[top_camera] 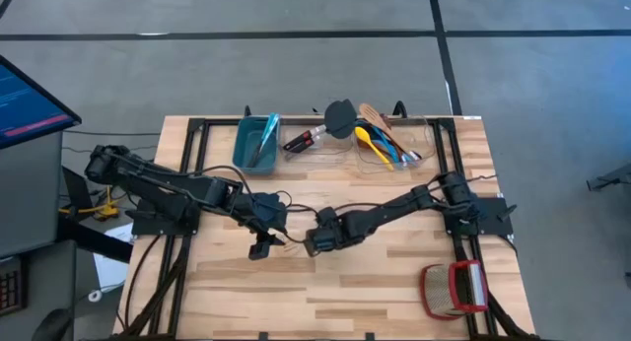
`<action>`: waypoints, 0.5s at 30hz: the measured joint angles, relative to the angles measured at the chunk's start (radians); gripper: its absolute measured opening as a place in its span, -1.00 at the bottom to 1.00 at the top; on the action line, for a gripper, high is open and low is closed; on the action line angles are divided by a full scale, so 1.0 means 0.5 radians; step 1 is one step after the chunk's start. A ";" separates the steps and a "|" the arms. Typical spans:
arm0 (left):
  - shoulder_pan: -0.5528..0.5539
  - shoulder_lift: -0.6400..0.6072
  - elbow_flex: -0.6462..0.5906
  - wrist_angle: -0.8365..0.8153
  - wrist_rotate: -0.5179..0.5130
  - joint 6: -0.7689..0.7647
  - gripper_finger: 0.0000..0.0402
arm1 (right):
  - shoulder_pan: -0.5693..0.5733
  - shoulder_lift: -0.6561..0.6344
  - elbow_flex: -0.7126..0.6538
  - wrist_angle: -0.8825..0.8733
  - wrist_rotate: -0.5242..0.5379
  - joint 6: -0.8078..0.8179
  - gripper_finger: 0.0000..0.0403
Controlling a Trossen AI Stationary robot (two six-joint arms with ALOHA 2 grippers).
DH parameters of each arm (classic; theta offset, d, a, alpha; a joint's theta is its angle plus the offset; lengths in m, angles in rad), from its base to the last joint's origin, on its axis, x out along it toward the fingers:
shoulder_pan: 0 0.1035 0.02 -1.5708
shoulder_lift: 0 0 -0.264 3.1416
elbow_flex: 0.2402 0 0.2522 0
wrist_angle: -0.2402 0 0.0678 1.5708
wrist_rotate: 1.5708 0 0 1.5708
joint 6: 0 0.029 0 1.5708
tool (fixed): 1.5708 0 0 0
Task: Pick & Place Kitchen Items
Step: Put the brown slotted serving spoon into the right transparent bin
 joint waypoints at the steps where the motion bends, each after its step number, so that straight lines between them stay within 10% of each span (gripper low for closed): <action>1: 0.000 0.000 0.000 -0.001 -0.001 0.000 -0.21 | -0.011 0.000 0.000 0.004 -0.006 -0.001 -1.00; 15: 0.000 -0.001 0.000 -0.001 0.002 -0.088 -0.21 | -0.026 -0.008 0.000 0.019 -0.103 -0.033 -1.00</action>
